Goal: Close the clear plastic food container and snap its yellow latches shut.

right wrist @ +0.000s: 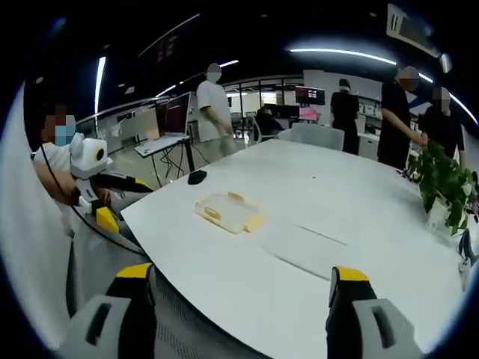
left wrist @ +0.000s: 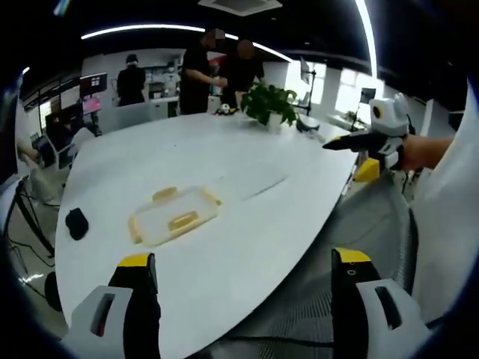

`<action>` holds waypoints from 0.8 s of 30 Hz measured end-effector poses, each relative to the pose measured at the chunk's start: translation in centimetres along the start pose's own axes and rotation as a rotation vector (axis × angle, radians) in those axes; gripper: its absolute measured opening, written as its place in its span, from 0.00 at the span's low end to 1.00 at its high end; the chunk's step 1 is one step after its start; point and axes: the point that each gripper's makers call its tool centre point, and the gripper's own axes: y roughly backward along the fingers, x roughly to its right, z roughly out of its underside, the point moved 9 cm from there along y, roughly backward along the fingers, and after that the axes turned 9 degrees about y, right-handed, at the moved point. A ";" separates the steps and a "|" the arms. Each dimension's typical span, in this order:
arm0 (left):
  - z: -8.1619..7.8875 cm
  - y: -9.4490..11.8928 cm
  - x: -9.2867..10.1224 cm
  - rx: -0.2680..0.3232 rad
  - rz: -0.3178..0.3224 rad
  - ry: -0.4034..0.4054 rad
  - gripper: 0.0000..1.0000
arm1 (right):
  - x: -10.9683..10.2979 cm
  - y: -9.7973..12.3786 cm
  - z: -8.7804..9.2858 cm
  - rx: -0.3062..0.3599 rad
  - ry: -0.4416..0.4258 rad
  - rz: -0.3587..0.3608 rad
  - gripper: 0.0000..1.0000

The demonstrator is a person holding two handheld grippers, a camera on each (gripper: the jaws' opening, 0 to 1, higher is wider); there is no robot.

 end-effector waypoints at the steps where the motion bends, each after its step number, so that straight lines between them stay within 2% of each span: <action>1: -0.2 0.0 -0.2 -0.003 0.005 -0.016 0.94 | 0.1 -0.1 -0.1 0.001 0.004 -0.005 0.96; 3: -0.5 -0.1 -0.4 -0.007 0.016 -0.031 0.92 | 0.3 -0.4 -0.4 0.004 0.006 -0.009 0.98; 4: -0.4 -0.2 -0.5 -0.031 0.030 -0.035 0.92 | 0.4 -0.5 -0.4 0.004 0.001 -0.011 0.98; 6: -0.5 -0.4 -0.7 -0.040 0.035 -0.056 0.94 | 0.7 -0.7 -0.5 0.009 -0.008 -0.016 0.98; 13: -1.6 -0.8 -1.9 -0.041 0.035 -0.091 0.94 | 1.1 -1.9 -1.7 0.023 0.015 -0.051 0.98; 17: -2.3 -1.1 -2.6 -0.037 0.061 -0.106 0.96 | 1.5 -3.0 -2.1 -0.002 0.083 -0.075 0.96; 24: -2.9 -1.4 -3.5 -0.051 0.098 -0.124 0.98 | 2.1 -4.6 -3.2 -0.008 0.121 -0.124 0.96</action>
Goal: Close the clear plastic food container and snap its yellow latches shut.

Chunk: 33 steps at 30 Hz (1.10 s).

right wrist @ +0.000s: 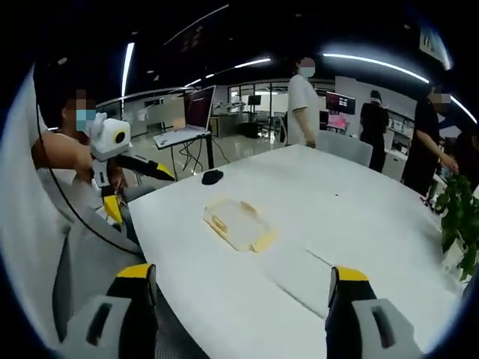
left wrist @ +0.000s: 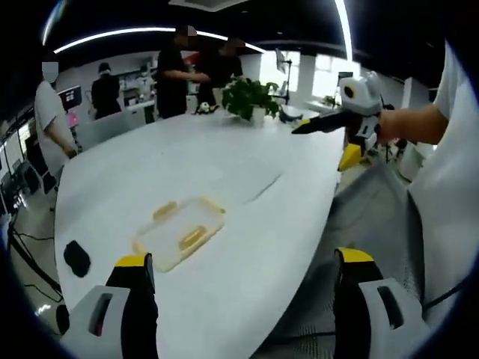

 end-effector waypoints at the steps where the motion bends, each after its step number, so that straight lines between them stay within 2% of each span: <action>1: 0.0 0.0 -0.1 -0.001 0.000 0.001 0.98 | 0.1 -0.2 0.0 0.000 0.001 -0.007 0.96; 4: -0.4 0.0 -0.9 0.004 -0.003 -0.010 0.94 | 0.3 -0.8 -0.6 0.002 0.015 -0.022 0.96; 8: -0.7 -0.1 -1.7 0.008 -0.009 -0.025 0.99 | 0.6 -1.8 -1.3 0.003 0.024 -0.048 0.99; 17: -1.2 -0.8 -3.9 -0.058 -0.010 -0.111 0.99 | 1.9 -4.1 -2.5 -0.007 0.087 -0.093 0.99; 22: -1.6 -1.5 -5.2 -0.098 -0.013 -0.169 0.99 | 2.9 -5.5 -2.4 -0.020 0.121 -0.111 0.99; 26: -1.9 -2.0 -5.8 -0.111 0.037 -0.191 0.97 | 3.5 -6.5 -2.6 -0.020 0.159 -0.127 0.99; 33: -2.2 -3.0 -8.0 -0.146 0.047 -0.209 0.91 | 4.1 -8.3 -3.0 -0.054 0.208 -0.185 0.98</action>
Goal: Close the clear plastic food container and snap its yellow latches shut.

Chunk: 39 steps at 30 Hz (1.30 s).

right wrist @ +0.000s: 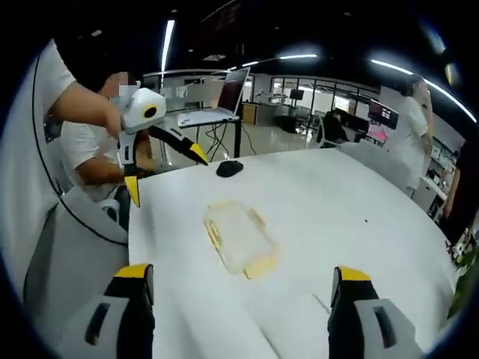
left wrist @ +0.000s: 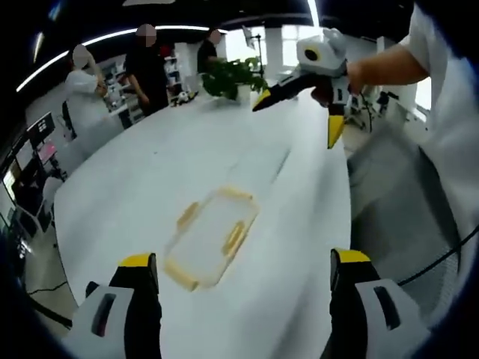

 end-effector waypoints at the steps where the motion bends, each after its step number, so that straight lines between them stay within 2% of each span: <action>1: 0.0 -0.1 -0.3 -0.005 -0.003 -0.002 0.91 | 0.1 -0.2 0.0 -0.010 0.009 -0.007 0.96; 3: 0.1 -0.3 -0.9 -0.016 0.000 -0.013 0.92 | 0.3 -0.7 -0.1 -0.022 0.023 -0.022 0.94; 6: 0.3 -0.6 -1.7 -0.041 0.001 -0.034 0.93 | 0.6 -1.5 -0.1 -0.028 0.020 -0.028 0.97; 9: 0.4 -0.9 -2.4 -0.062 0.006 -0.048 0.93 | 0.9 -2.3 -0.2 -0.033 0.031 -0.046 0.96; 11: 0.6 -1.1 -2.9 -0.082 0.012 -0.083 0.93 | 1.1 -2.8 -0.1 -0.039 0.035 -0.054 0.96; 15: 0.8 -1.4 -3.9 -0.076 0.021 -0.107 0.92 | 1.4 -3.7 0.1 -0.052 0.068 -0.076 0.94; 17: 0.8 -1.7 -4.2 -0.093 0.033 -0.129 0.90 | 1.6 -4.1 0.3 -0.057 0.081 -0.087 0.94; 22: 0.7 -2.5 -5.0 -0.126 0.071 -0.153 0.90 | 2.0 -5.1 0.6 -0.094 0.118 -0.133 0.89; 27: 0.8 -3.3 -5.5 -0.183 0.097 -0.221 0.86 | 2.6 -6.1 0.8 -0.109 0.158 -0.154 0.82; 30: 0.8 -3.7 -5.7 -0.198 0.114 -0.264 0.84 | 2.9 -6.7 1.0 -0.130 0.203 -0.175 0.77; 39: 1.4 -5.0 -6.9 -0.257 0.165 -0.329 0.76 | 3.6 -8.3 1.5 -0.163 0.200 -0.211 0.69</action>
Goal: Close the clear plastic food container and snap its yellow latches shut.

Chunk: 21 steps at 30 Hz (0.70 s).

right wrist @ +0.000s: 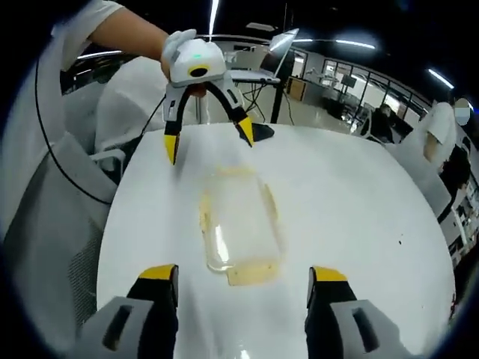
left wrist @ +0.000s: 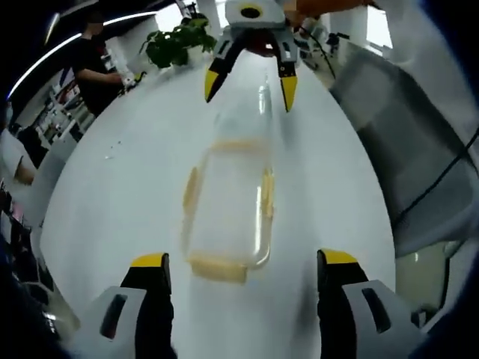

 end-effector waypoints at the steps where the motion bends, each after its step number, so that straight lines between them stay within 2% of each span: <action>1: 0.2 -0.1 -0.1 -0.008 0.003 -0.002 0.76 | 0.0 -0.3 0.2 -0.012 0.009 -0.010 0.68; 3: 0.4 -0.4 -0.5 -0.019 0.009 0.002 0.76 | 0.1 -0.7 0.3 -0.022 0.027 -0.022 0.63; 8: 0.7 -1.0 -1.0 -0.036 0.014 -0.009 0.73 | 0.5 -1.3 0.3 -0.045 0.050 -0.036 0.60; 12: 1.0 -1.4 -1.5 -0.064 0.017 -0.003 0.70 | 0.8 -2.1 0.5 -0.072 0.072 -0.057 0.52; 13: 1.0 -1.4 -1.6 -0.070 0.015 -0.028 0.69 | 0.8 -2.2 0.6 -0.076 0.071 -0.064 0.51; 21: 1.3 -2.2 -2.2 -0.100 0.032 -0.029 0.64 | 0.9 -3.7 0.9 -0.101 0.097 -0.096 0.45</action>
